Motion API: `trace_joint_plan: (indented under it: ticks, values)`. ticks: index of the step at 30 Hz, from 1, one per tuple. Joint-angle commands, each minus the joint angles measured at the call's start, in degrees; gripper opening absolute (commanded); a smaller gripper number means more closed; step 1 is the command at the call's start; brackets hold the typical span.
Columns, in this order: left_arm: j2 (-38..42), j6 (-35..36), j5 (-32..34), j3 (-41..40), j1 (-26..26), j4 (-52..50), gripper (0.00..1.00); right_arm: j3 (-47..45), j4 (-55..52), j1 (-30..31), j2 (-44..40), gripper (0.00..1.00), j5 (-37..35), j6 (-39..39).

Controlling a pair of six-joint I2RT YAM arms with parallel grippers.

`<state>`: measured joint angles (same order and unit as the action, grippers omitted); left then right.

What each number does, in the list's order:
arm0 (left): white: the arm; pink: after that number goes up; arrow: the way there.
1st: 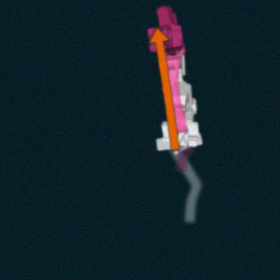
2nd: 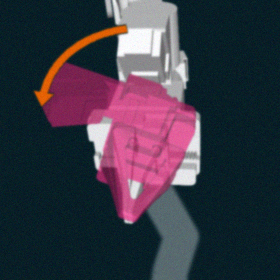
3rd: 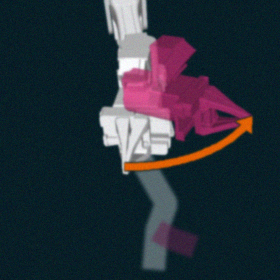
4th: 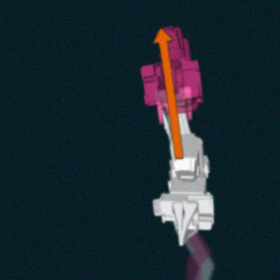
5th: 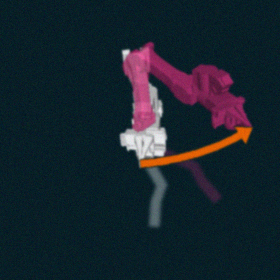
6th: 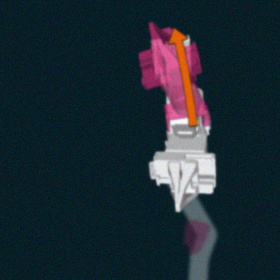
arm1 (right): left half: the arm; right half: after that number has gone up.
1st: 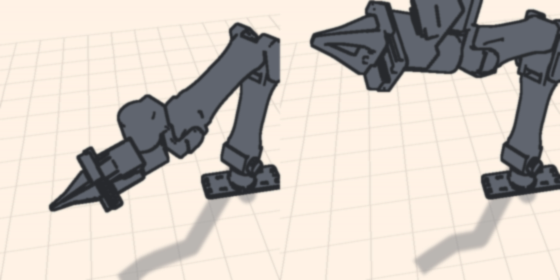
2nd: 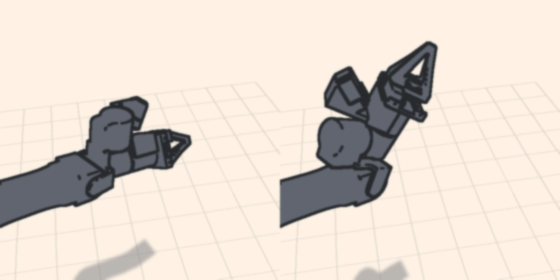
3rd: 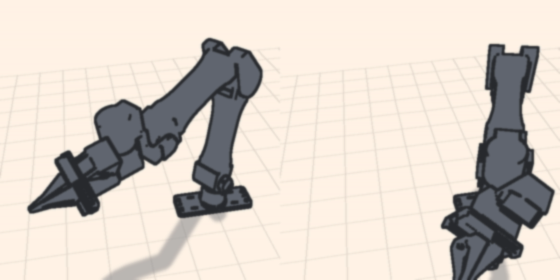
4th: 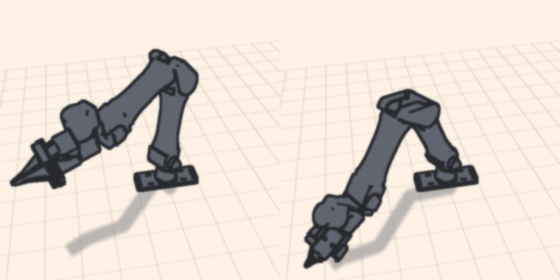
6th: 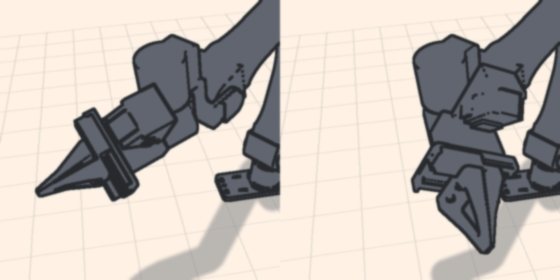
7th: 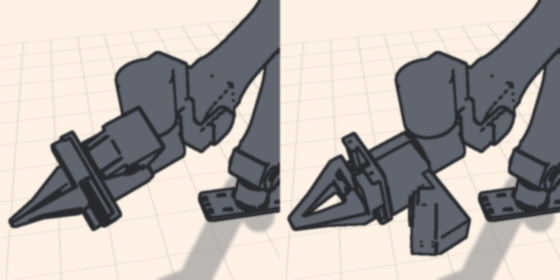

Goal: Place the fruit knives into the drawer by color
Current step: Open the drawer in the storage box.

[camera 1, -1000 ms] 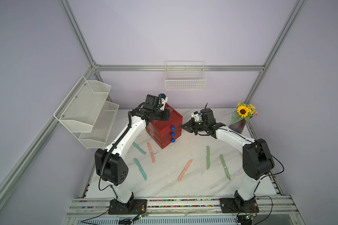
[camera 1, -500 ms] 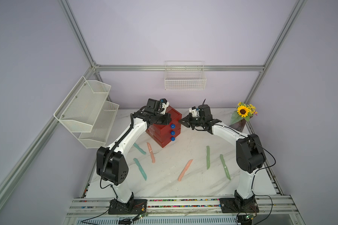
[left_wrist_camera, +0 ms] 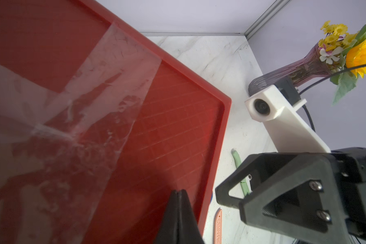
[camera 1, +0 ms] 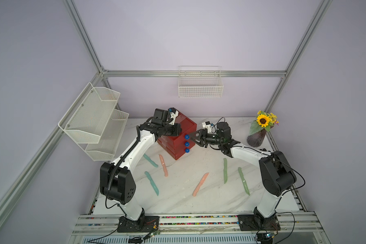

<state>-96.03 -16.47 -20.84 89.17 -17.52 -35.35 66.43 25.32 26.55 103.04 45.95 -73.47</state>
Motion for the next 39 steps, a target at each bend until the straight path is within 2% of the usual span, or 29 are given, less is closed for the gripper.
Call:
trace_joint_plan:
  ticks: [1,13,20,25,32,39]
  values:
    - [0.60,0.10,0.06,-2.17,1.57,-2.27,0.00,0.42,6.14,0.95,0.89,0.43,0.98,-2.40]
    - [-0.05,-1.12,-2.15,-3.89,2.47,-0.69,0.00,3.64,2.79,2.30,4.74,0.44,0.85,-1.09]
    - [-0.30,-1.66,-3.14,-4.61,2.54,0.02,0.00,2.79,-0.42,2.06,3.13,0.49,-1.20,1.55]
    - [-0.87,-1.99,-3.67,-4.78,2.69,0.46,0.00,4.83,-1.63,1.72,5.02,0.50,-2.10,1.75]
    - [-1.09,-2.45,-4.34,-5.28,2.84,0.99,0.00,4.91,-2.12,0.40,5.68,0.56,-3.66,2.94]
    - [-1.31,-2.87,-4.83,-6.10,3.26,1.60,0.00,6.81,-2.06,0.09,8.04,0.55,-2.69,2.82]
